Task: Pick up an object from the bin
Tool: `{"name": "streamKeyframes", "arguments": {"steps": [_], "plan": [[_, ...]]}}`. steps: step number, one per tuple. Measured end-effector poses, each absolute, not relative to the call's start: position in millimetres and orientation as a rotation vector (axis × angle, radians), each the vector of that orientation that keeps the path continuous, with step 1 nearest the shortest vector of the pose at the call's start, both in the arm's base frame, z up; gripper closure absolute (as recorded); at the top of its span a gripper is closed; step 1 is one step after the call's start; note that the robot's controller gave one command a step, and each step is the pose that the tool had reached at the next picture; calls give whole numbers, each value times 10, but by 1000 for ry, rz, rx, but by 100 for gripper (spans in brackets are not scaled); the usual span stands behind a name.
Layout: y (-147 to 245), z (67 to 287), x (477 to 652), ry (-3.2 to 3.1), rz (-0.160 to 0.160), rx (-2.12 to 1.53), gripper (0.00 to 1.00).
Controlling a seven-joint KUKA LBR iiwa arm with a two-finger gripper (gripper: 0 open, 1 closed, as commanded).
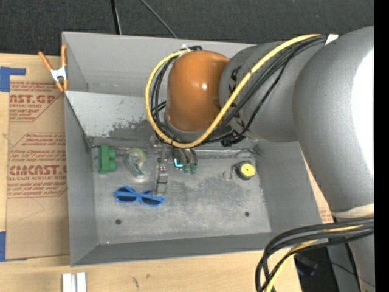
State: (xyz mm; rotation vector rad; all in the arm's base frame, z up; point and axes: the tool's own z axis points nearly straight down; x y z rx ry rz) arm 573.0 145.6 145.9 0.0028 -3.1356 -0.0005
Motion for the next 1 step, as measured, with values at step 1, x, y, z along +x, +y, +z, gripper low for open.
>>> {"name": "streamKeyframes", "arguments": {"steps": [1], "plan": [[1744,703,5526,-3052,-3,726,0]]}}
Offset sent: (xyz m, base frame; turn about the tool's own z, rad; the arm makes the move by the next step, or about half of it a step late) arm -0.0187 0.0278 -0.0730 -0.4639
